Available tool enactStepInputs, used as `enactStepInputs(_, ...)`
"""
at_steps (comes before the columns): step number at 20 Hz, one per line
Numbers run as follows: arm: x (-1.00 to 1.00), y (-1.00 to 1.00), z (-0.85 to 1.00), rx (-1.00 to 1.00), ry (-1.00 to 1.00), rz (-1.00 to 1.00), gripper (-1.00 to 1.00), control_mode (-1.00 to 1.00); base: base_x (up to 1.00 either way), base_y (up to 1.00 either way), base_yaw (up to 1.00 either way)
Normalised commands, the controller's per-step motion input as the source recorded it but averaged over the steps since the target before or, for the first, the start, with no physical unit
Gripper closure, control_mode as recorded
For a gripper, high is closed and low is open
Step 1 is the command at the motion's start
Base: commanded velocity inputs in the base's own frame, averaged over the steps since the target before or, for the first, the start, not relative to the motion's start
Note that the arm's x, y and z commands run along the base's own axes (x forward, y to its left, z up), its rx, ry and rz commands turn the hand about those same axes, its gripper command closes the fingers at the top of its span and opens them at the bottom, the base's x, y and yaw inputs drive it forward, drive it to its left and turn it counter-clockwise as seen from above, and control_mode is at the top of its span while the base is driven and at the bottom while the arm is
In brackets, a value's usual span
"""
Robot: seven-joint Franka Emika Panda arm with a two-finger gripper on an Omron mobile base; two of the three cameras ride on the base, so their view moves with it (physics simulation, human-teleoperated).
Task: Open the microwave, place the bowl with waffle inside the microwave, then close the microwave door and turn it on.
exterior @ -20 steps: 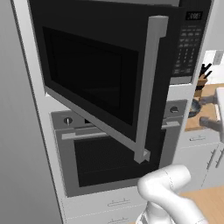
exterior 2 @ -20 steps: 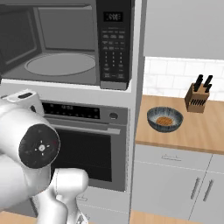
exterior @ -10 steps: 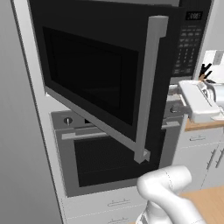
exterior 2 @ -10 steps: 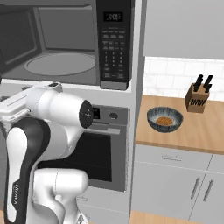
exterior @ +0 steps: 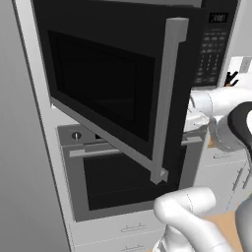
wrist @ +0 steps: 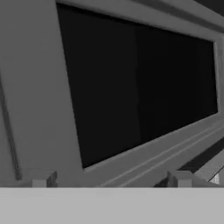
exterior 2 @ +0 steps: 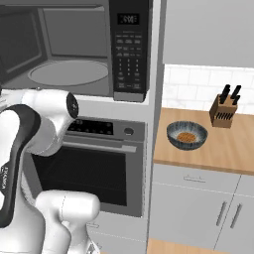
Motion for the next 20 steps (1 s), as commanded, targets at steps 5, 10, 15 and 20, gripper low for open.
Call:
enactStepInputs(5,-0.79,1.00,0.00,-0.15,-0.06,0.49,-1.00,-1.00,0.00,0.00,0.00)
enactStepInputs(10,-0.47,1.00,0.00,-0.11,-0.17,0.24,-1.00,-1.00,0.00,0.00,0.00)
enactStepInputs(15,0.07,0.68,0.00,0.00,-0.01,-0.04,-1.00,-1.00,0.00,0.00,0.00)
enactStepInputs(20,0.18,0.37,0.00,0.00,0.05,-0.19,-1.00,-1.00,0.00,0.00,0.00)
